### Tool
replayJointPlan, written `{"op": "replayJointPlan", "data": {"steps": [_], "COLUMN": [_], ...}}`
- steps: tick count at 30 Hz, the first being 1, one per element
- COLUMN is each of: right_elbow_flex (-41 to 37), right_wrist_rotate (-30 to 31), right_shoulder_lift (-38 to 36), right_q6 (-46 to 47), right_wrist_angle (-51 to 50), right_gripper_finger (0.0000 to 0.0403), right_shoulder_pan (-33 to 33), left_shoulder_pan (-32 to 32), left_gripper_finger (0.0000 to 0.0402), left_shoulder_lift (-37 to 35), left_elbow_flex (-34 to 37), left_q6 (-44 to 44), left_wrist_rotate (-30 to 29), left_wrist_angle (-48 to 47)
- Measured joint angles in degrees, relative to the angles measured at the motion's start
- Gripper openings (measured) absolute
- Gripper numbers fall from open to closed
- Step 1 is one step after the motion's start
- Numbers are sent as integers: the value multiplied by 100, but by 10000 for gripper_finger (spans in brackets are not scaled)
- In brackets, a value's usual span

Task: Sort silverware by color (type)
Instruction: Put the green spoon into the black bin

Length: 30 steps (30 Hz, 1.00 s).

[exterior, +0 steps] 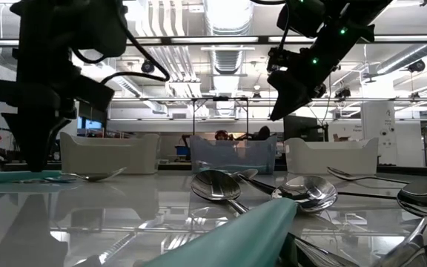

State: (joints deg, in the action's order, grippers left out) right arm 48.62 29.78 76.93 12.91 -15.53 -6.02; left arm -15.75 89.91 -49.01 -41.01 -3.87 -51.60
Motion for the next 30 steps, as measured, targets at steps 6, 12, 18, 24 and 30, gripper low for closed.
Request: {"op": "replayJointPlan", "data": {"steps": [6, 12, 18, 24, 30], "right_elbow_flex": [2, 2, 1, 0, 0], "right_wrist_rotate": [-2, 0, 0, -2, -2], "right_shoulder_lift": [0, 2, 2, 2, 0], "right_q6": [-2, -2, -2, 6, 15], "right_wrist_angle": [0, -2, -4, -7, -7], "right_gripper_finger": [93, 93, 93, 93, 93], "right_shoulder_pan": [0, 0, 0, 0, 11], "left_shoulder_pan": [0, -2, 4, 7, 11], "left_gripper_finger": [58, 58, 59, 59, 57], "left_shoulder_lift": [0, 0, -25, -66, -12], "left_elbow_flex": [8, 107, 553, 863, 711], "left_q6": [-15, -30, -103, -237, -384], "left_wrist_rotate": [-165, -163, -185, -117, -99], "left_wrist_angle": [-240, -206, 26, 409, 347]}}
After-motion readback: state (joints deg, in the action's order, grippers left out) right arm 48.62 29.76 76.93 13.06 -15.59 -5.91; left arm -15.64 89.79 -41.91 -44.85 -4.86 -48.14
